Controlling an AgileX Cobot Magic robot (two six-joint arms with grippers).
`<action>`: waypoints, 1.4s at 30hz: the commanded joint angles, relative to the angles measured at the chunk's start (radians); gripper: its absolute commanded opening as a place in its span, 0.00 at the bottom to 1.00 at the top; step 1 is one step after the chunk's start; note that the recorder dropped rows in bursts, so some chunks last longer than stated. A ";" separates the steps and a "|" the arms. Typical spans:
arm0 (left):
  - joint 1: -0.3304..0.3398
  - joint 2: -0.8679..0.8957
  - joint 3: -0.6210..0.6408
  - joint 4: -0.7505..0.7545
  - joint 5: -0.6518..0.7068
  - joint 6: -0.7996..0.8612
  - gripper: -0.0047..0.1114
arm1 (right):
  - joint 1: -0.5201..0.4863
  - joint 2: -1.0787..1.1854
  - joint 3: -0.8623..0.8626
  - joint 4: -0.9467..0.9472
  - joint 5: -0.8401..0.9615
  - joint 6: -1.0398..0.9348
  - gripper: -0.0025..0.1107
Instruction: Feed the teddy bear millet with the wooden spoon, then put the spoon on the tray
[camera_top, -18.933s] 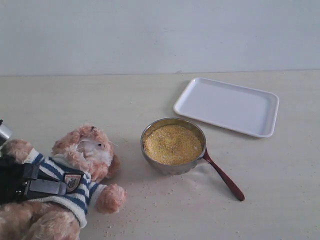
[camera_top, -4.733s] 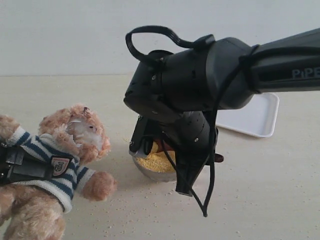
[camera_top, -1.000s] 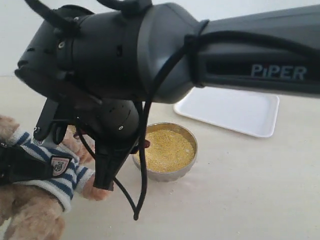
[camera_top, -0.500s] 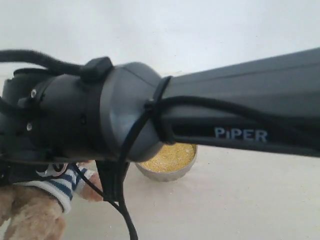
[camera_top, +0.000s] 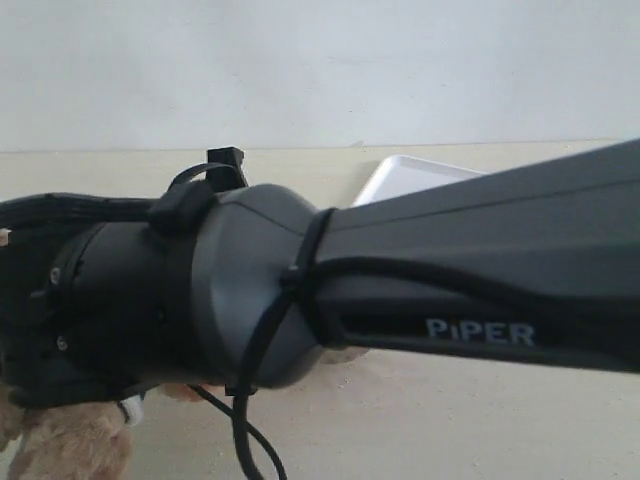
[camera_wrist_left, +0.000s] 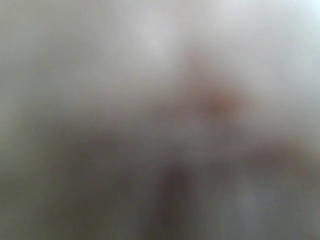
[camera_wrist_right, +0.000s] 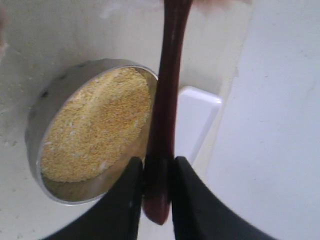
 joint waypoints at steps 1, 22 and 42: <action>0.001 0.002 0.000 -0.014 0.010 0.007 0.09 | 0.031 -0.004 -0.001 -0.086 -0.002 0.017 0.11; 0.001 0.002 0.000 -0.014 0.010 0.007 0.09 | 0.084 -0.096 0.187 -0.293 -0.002 0.158 0.11; 0.001 0.002 0.000 -0.014 0.010 0.007 0.09 | 0.033 -0.187 0.187 -0.276 -0.002 0.181 0.11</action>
